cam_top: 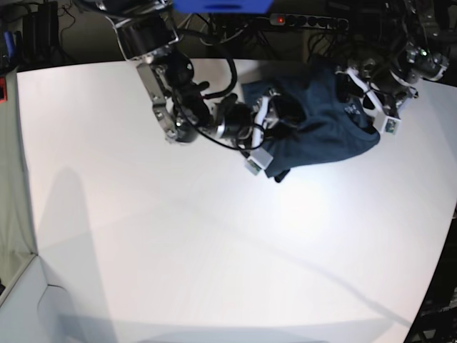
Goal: Layout the t-shirt on the table in an organized manner, then fold the t-shirt properly
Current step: 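Release the shirt with the left gripper and withdraw the right gripper, then push and flatten the folded bundle with the left gripper, then grasp the bundle's sides with both grippers and square it, then press and tuck the bundle's edge with the left gripper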
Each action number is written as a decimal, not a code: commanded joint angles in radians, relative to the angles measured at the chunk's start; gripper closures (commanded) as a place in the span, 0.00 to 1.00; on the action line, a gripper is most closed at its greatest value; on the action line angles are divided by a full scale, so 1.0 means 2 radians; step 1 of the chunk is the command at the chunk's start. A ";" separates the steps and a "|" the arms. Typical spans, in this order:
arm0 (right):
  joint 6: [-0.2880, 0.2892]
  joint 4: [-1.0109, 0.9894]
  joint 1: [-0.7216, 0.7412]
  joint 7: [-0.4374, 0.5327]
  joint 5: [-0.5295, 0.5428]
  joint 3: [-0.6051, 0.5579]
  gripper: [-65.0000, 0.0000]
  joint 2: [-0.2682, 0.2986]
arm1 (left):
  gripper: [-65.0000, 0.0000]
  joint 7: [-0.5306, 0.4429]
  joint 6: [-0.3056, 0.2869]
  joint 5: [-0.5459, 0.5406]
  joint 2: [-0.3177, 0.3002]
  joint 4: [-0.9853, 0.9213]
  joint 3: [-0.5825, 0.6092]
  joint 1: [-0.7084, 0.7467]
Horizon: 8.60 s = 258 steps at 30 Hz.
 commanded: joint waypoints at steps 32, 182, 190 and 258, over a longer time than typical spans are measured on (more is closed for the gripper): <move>0.004 -0.024 0.067 0.066 -0.043 0.006 0.51 0.057 | 0.49 0.001 0.002 0.003 -0.010 0.033 -0.012 -0.033; 0.004 0.269 -0.134 -0.120 -0.003 0.232 1.00 0.076 | 1.00 -0.051 -0.134 0.453 0.179 0.038 0.276 -0.159; 0.004 0.217 -0.132 -0.089 -0.003 0.230 1.00 0.083 | 1.00 0.010 -0.134 0.321 0.181 0.034 0.293 -0.158; 0.004 0.213 -0.136 -0.061 -0.004 0.165 1.00 0.149 | 1.00 -0.234 -0.102 0.120 0.125 -0.303 0.243 -0.280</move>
